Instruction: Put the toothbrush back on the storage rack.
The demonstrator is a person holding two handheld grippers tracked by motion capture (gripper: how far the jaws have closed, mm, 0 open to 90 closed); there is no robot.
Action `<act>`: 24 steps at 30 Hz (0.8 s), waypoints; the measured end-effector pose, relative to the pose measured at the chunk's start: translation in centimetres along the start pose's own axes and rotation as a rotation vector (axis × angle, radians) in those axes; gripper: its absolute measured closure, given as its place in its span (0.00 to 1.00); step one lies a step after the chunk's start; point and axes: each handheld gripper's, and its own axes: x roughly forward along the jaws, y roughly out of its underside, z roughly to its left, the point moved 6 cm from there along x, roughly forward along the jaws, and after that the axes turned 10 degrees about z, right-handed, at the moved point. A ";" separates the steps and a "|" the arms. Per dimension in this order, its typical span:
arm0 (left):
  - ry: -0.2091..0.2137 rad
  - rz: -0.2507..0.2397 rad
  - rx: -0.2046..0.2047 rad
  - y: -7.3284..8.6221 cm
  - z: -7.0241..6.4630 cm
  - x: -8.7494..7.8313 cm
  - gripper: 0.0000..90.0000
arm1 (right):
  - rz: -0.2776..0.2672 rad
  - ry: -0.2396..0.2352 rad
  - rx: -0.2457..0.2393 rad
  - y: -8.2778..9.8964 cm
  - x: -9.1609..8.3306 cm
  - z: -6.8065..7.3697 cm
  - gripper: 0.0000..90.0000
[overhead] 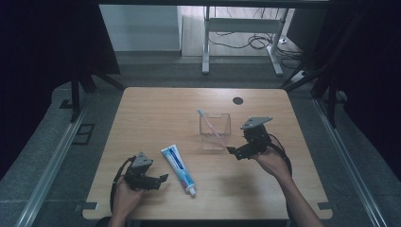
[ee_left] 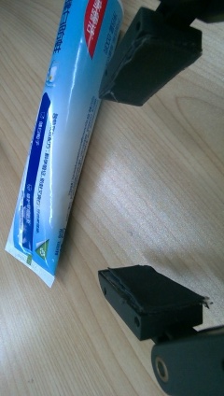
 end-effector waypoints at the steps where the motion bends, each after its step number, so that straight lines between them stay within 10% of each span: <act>1: -0.001 -0.001 0.000 0.0 0.0 0.0 0.14 | -0.003 -0.001 0.007 0.2 -0.1 0.0 0.00; 24: 0.007 0.011 0.011 -0.1 -0.4 0.2 0.14 | -0.006 0.033 0.044 5.2 -2.6 -0.2 0.00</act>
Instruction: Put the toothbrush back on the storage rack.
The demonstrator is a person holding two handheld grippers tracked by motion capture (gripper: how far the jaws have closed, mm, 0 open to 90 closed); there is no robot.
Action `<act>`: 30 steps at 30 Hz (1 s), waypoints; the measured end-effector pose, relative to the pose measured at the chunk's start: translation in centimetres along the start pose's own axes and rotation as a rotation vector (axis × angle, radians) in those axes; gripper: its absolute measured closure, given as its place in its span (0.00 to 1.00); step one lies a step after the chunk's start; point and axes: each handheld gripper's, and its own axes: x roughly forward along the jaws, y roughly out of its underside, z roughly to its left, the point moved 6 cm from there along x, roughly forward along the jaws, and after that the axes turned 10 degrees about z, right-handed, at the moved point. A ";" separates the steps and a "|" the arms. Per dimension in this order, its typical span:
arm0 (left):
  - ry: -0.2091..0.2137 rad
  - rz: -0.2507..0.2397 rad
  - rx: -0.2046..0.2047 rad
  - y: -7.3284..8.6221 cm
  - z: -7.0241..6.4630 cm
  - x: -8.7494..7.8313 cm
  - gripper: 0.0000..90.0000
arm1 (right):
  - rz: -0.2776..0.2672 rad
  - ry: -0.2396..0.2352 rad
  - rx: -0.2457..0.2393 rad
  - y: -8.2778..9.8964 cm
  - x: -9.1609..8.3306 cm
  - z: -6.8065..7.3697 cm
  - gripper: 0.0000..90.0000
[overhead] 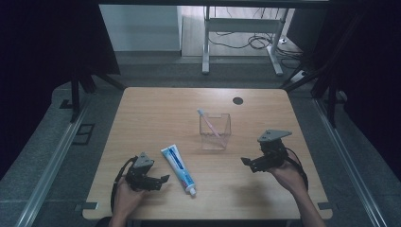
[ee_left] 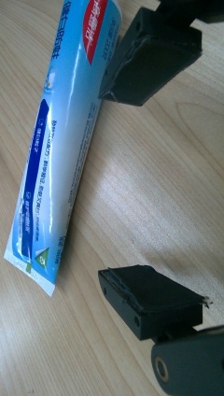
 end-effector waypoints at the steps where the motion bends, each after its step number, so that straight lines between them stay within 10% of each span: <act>1: 0.002 0.000 0.001 0.0 0.0 0.0 0.14 | 0.000 0.006 -0.002 0.2 -0.1 -0.1 0.00; 30: -0.011 0.039 0.036 -0.1 -0.6 0.4 0.14 | -0.061 0.026 0.093 6.8 0.1 -0.1 0.00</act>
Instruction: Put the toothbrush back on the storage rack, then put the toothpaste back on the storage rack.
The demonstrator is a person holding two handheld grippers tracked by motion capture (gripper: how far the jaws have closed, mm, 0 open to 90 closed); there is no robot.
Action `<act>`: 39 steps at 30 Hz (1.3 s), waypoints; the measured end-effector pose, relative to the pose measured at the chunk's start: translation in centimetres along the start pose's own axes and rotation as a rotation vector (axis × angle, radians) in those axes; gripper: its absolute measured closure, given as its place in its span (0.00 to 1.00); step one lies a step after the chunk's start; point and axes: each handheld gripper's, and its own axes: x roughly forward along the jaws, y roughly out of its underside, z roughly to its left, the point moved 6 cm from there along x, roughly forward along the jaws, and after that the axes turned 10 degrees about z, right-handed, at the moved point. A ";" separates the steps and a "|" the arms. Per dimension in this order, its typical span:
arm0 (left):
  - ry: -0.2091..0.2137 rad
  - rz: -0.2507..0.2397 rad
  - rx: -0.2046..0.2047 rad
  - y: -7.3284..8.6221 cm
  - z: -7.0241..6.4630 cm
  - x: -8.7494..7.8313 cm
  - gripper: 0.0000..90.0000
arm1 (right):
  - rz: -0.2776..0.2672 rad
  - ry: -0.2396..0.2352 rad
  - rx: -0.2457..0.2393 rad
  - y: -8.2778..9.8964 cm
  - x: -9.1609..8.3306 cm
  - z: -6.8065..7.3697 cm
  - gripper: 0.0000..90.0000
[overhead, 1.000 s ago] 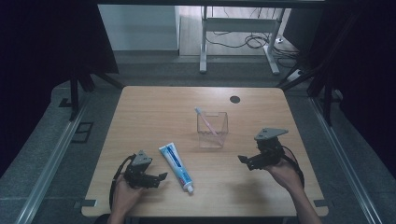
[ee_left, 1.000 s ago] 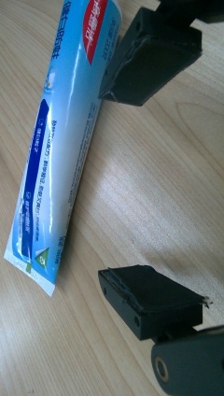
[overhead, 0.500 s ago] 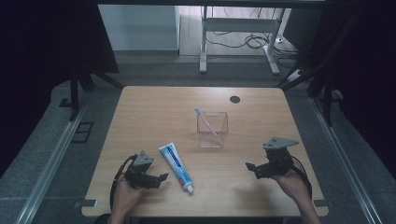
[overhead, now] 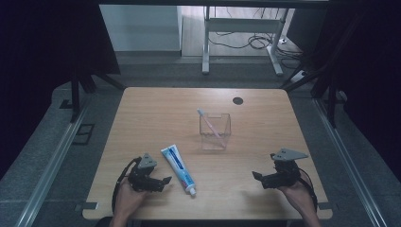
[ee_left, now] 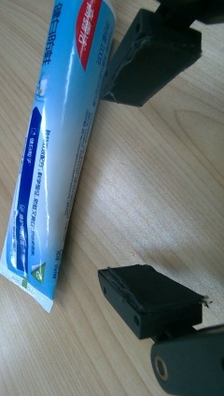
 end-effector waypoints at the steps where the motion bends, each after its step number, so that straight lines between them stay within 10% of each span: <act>1: -0.002 0.003 -0.004 0.0 0.0 0.0 0.14 | 0.001 0.003 0.002 0.2 0.1 0.0 0.00; 29: -0.011 0.031 -0.036 -0.2 0.0 0.0 0.15 | 0.090 0.025 0.014 4.5 2.8 -0.1 0.00; 39: -0.004 0.033 -0.018 -0.7 -0.6 -0.2 0.34 | 0.091 0.053 0.007 4.9 2.8 -0.7 0.00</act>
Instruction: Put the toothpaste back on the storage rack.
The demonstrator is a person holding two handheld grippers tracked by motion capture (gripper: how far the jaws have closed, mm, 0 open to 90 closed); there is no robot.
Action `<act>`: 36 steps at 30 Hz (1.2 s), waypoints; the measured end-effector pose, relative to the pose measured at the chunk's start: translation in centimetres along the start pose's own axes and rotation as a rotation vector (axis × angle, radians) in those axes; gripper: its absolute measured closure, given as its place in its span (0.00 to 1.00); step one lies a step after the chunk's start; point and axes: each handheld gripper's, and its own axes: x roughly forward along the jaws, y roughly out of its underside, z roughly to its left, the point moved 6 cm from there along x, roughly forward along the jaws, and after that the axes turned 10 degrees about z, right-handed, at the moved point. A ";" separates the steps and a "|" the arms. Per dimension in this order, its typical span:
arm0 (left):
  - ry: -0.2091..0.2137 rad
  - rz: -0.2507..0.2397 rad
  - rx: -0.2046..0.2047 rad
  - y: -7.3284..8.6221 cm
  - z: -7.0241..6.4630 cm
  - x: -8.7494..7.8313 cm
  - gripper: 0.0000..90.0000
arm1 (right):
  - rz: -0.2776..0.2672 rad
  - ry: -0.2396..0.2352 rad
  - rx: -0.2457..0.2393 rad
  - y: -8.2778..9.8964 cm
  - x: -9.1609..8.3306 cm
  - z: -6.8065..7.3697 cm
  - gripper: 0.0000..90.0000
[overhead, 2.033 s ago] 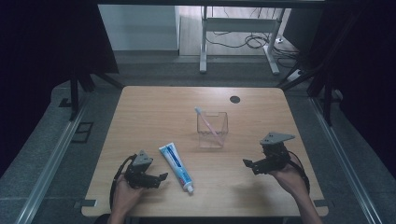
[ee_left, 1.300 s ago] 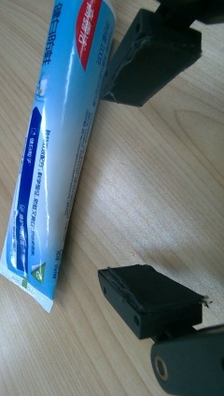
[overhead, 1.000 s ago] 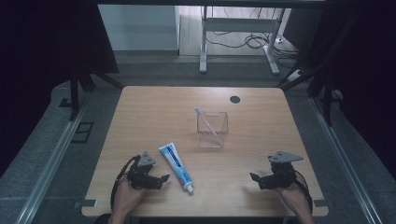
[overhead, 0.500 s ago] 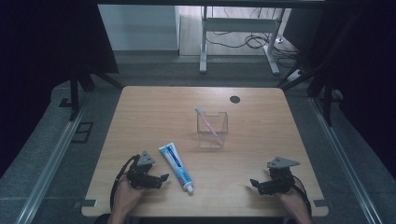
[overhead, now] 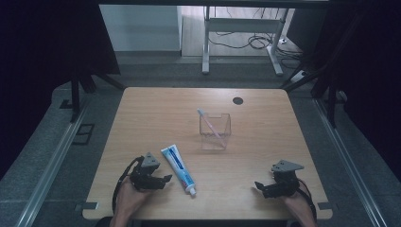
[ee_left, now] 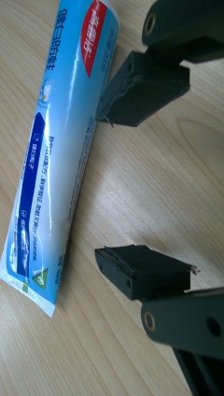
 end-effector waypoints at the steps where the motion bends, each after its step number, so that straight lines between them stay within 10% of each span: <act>1: 0.006 0.001 0.000 0.0 0.0 0.0 0.36 | 0.003 0.001 -0.002 0.1 0.1 -0.1 0.00; 19: 0.054 -0.019 0.013 -2.5 -1.7 -0.8 0.99 | -0.013 0.017 0.007 0.0 -0.2 -0.3 0.00; 36: 0.080 0.038 0.149 -5.5 -5.5 1.9 0.99 | 0.000 0.005 0.003 0.2 0.2 -0.2 0.00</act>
